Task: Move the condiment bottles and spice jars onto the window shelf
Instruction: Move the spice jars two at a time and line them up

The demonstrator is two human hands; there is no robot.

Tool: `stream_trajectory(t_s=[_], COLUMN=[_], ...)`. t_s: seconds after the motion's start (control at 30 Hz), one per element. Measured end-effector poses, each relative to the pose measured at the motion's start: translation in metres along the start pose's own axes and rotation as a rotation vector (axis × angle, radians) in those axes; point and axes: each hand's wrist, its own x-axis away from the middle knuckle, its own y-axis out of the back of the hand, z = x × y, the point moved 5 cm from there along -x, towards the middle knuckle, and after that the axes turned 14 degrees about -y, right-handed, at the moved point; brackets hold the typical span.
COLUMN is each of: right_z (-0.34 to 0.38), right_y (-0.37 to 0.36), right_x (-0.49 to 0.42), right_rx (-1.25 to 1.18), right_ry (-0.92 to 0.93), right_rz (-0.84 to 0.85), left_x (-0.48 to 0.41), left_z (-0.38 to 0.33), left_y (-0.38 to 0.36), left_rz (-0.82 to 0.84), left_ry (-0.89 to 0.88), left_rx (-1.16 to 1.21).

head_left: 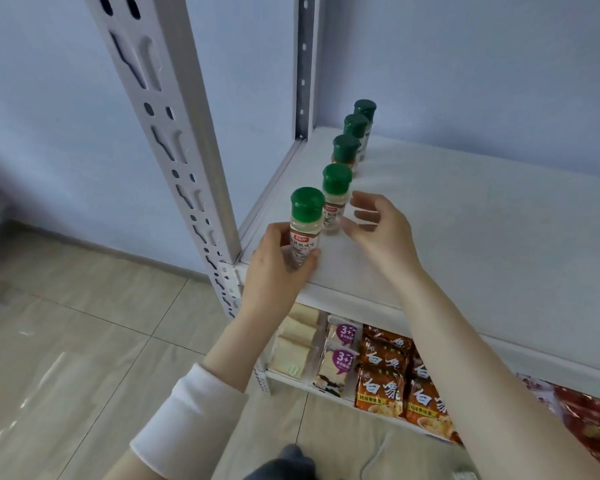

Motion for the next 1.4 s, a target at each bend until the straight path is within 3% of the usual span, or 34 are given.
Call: stream_trajectory(t_s=[0.1, 0.3, 0.63, 0.8, 1.0, 1.4], right_z=[-0.001, -0.003, -0.009, -0.004, 0.008, 0.068], right_y=[-0.011, -0.024, -0.012, 0.0, -0.013, -0.206], right_x=[-0.009, -0.01, 0.007, 0.051, 0.109, 0.189], right_rx=[0.068, 0.247, 0.182, 0.083, -0.124, -0.25], right_ry=[0.02, 0.035, 0.083, 0.126, 0.138, 0.071], right_rz=[-0.019, -0.136, -0.118, 0.016, 0.262, 0.7], left_x=[0.001, 0.004, 0.028, 0.059, 0.1, 0.176], left_z=[0.005, 0.003, -0.005, -0.016, -0.024, 0.067], left_y=[0.01, 0.013, 0.018, 0.022, 0.054, 0.206], left_rz=[-0.092, -0.114, -0.163, -0.124, -0.193, -0.5], left_ry=[0.043, 0.034, 0.015, 0.003, 0.022, 0.18], left_rx=[0.099, 0.134, 0.171, 0.234, 0.273, 0.306])
